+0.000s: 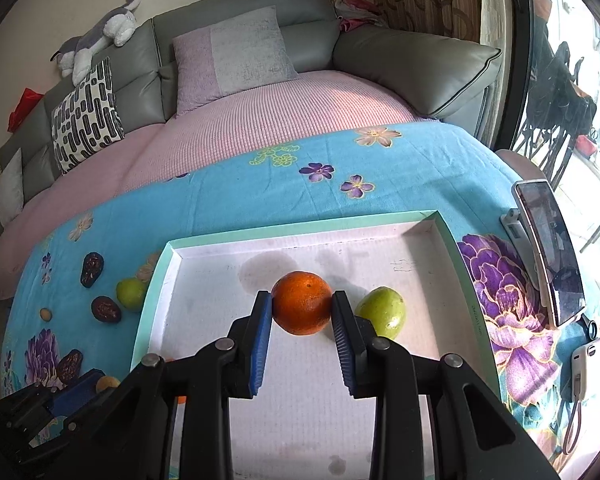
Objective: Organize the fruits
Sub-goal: 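Place the orange in the tray with the right tool while the left tool drops the longan there, then move both open tools back over the fruits on the bed, then grasp an orange with the right tool while the left tool grasps a dark date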
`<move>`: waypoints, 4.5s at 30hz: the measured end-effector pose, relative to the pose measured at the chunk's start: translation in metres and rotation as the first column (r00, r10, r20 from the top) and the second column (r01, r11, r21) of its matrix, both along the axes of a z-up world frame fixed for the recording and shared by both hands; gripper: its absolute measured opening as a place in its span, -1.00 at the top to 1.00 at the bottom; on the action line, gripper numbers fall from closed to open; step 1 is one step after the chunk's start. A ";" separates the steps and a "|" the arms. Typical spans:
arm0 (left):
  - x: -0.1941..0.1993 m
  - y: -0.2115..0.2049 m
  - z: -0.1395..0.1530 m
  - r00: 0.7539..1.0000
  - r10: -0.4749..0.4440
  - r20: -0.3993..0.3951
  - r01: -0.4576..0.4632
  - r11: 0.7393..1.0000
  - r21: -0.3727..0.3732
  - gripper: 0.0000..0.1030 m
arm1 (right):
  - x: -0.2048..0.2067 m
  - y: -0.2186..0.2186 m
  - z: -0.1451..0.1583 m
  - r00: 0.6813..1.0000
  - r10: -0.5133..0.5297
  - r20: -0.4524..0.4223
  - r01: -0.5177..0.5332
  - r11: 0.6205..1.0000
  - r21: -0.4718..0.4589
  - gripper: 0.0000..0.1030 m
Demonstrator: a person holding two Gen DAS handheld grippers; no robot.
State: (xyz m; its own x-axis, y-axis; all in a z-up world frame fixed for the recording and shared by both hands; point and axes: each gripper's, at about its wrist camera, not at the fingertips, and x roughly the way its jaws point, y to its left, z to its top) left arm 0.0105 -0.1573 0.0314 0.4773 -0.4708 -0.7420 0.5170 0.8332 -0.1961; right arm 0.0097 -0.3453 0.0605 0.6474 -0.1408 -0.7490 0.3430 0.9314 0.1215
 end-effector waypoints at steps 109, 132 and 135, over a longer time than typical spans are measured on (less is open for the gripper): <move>0.048 0.185 -0.006 0.840 0.540 -0.050 -0.535 0.840 0.090 -1.00 | 0.018 0.123 -0.018 0.914 0.404 0.032 -0.405 0.912 0.069 -0.88; 0.060 0.185 -0.032 0.859 0.474 -0.195 -0.470 0.880 0.070 -0.89 | 0.018 0.185 -0.046 0.785 0.608 -0.115 -0.598 0.793 0.113 -0.53; 0.061 0.181 -0.036 0.868 0.447 -0.216 -0.444 0.894 0.067 -0.79 | 0.019 0.190 -0.053 0.771 0.620 -0.144 -0.608 0.785 0.120 -0.47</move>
